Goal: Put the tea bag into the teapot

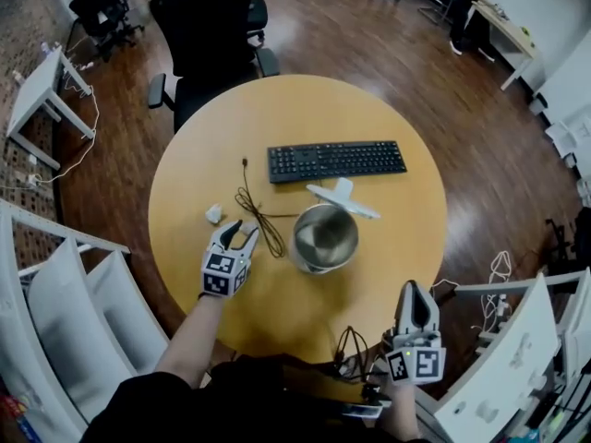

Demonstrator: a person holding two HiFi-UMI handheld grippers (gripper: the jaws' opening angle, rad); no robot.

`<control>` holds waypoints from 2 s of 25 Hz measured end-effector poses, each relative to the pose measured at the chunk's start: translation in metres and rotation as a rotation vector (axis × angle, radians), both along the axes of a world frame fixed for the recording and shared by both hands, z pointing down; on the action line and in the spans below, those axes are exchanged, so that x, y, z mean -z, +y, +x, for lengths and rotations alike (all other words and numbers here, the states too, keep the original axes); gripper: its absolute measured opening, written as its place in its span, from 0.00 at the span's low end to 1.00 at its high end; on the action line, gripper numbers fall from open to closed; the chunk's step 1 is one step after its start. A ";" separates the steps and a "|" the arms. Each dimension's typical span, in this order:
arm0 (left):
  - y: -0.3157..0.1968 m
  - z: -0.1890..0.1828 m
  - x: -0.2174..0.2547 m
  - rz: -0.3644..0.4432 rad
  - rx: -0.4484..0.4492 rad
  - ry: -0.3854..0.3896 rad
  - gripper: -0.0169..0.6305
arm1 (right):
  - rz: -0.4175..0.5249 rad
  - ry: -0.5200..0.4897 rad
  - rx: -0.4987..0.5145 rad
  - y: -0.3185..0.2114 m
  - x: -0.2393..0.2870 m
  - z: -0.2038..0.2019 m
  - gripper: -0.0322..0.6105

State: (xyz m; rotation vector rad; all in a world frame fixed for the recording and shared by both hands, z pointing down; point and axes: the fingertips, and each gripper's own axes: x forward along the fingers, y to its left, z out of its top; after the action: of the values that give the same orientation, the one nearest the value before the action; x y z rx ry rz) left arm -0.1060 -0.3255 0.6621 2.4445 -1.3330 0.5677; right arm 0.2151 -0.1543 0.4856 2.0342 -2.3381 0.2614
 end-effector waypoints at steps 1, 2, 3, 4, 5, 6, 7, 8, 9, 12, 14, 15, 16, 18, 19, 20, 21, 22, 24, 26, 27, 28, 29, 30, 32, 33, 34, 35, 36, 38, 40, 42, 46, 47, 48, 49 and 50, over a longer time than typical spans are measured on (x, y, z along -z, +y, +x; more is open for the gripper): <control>-0.002 0.001 -0.008 -0.017 -0.012 -0.012 0.30 | -0.003 0.000 -0.010 0.001 0.000 -0.002 0.05; -0.003 0.001 -0.016 -0.034 -0.022 -0.026 0.30 | -0.006 0.002 -0.019 0.002 0.000 -0.005 0.05; -0.004 0.001 -0.024 -0.050 -0.031 -0.043 0.30 | -0.010 0.004 -0.026 0.004 0.000 -0.008 0.05; -0.006 0.001 -0.031 -0.066 -0.037 -0.061 0.30 | -0.013 0.006 -0.033 0.005 0.001 -0.010 0.05; -0.007 -0.001 -0.039 -0.082 -0.040 -0.082 0.30 | -0.016 0.007 -0.042 0.007 0.001 -0.013 0.05; -0.008 -0.003 -0.047 -0.100 -0.042 -0.103 0.30 | -0.019 0.007 -0.051 0.008 0.001 -0.014 0.05; -0.008 -0.004 -0.054 -0.116 -0.046 -0.123 0.30 | -0.023 0.007 -0.061 0.010 0.001 -0.016 0.05; -0.008 -0.005 -0.060 -0.129 -0.049 -0.140 0.30 | -0.026 0.007 -0.070 0.013 0.001 -0.016 0.05; -0.009 -0.005 -0.065 -0.136 -0.050 -0.154 0.30 | -0.029 0.008 -0.077 0.015 0.001 -0.016 0.05; -0.012 -0.004 -0.072 -0.138 -0.048 -0.178 0.30 | -0.027 0.015 -0.093 0.016 0.002 -0.015 0.05; -0.012 -0.004 -0.075 -0.152 -0.046 -0.188 0.28 | -0.021 0.016 -0.096 0.016 0.002 -0.015 0.05; -0.012 -0.005 -0.077 -0.165 -0.045 -0.192 0.24 | -0.017 0.016 -0.093 0.016 0.002 -0.016 0.05; -0.010 -0.006 -0.079 -0.184 -0.044 -0.192 0.20 | -0.012 0.016 -0.088 0.015 0.003 -0.017 0.05; -0.006 -0.010 -0.082 -0.228 -0.041 -0.185 0.17 | -0.001 0.017 -0.073 0.013 0.005 -0.019 0.05; -0.002 -0.011 -0.083 -0.248 -0.039 -0.180 0.16 | 0.005 0.016 -0.064 0.013 0.006 -0.020 0.05; 0.003 -0.013 -0.082 -0.259 -0.036 -0.174 0.16 | 0.013 0.014 -0.055 0.012 0.007 -0.021 0.05; 0.007 -0.014 -0.079 -0.259 -0.035 -0.165 0.15 | 0.022 0.013 -0.045 0.012 0.009 -0.022 0.05; 0.011 -0.014 -0.072 -0.247 -0.035 -0.152 0.15 | 0.032 0.012 -0.035 0.011 0.011 -0.023 0.05; 0.015 -0.014 -0.053 -0.199 -0.025 -0.119 0.15 | 0.053 0.012 -0.013 0.009 0.017 -0.024 0.05; 0.016 -0.016 -0.028 -0.138 -0.001 -0.082 0.15 | 0.073 0.012 0.012 0.007 0.022 -0.023 0.05; 0.017 -0.016 -0.014 -0.105 0.011 -0.065 0.15 | 0.083 0.013 0.025 0.007 0.024 -0.022 0.05; 0.019 -0.016 0.000 -0.071 0.022 -0.048 0.15 | 0.094 0.016 0.037 0.006 0.026 -0.021 0.05; 0.020 -0.016 0.015 -0.035 0.032 -0.030 0.15 | 0.104 0.021 0.049 0.006 0.028 -0.019 0.05; 0.022 -0.015 0.032 0.003 0.041 -0.007 0.15 | 0.114 0.026 0.060 0.005 0.031 -0.017 0.05; 0.026 -0.012 0.068 0.085 0.058 0.050 0.15 | 0.134 0.033 0.076 0.002 0.039 -0.014 0.05; 0.029 -0.010 0.085 0.125 0.063 0.075 0.15 | 0.146 0.036 0.081 0.000 0.044 -0.012 0.05; 0.033 -0.008 0.102 0.161 0.065 0.095 0.15 | 0.159 0.039 0.085 -0.001 0.051 -0.011 0.05; 0.037 -0.006 0.118 0.195 0.065 0.109 0.15 | 0.172 0.039 0.090 -0.003 0.056 -0.010 0.05; 0.040 -0.004 0.134 0.228 0.062 0.121 0.15 | 0.182 0.034 0.096 -0.005 0.057 -0.008 0.05; 0.043 0.000 0.163 0.291 0.061 0.150 0.15 | 0.202 0.026 0.110 -0.012 0.060 -0.005 0.05; 0.046 0.003 0.191 0.351 0.069 0.192 0.15 | 0.225 0.034 0.117 -0.018 0.069 -0.003 0.05; 0.054 0.006 0.220 0.416 0.077 0.239 0.15 | 0.242 0.044 0.117 -0.020 0.077 0.001 0.05; 0.071 0.009 0.269 0.542 0.079 0.318 0.15 | 0.267 0.036 0.114 -0.023 0.084 0.013 0.05; 0.074 0.010 0.273 0.555 0.078 0.328 0.15 | 0.271 0.032 0.114 -0.024 0.083 0.016 0.05; 0.075 0.012 0.274 0.557 0.076 0.332 0.15 | 0.275 0.035 0.111 -0.023 0.086 0.017 0.05; 0.075 0.014 0.273 0.553 0.073 0.330 0.15 | 0.278 0.040 0.107 -0.022 0.089 0.016 0.05; 0.075 0.016 0.270 0.548 0.068 0.324 0.15 | 0.276 0.040 0.107 -0.021 0.088 0.015 0.05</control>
State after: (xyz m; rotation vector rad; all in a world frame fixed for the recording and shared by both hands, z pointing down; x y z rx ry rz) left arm -0.0902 -0.2506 0.3917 2.7247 -1.5720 -0.2451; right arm 0.2305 -0.1754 0.3974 1.9880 -2.5701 -0.1108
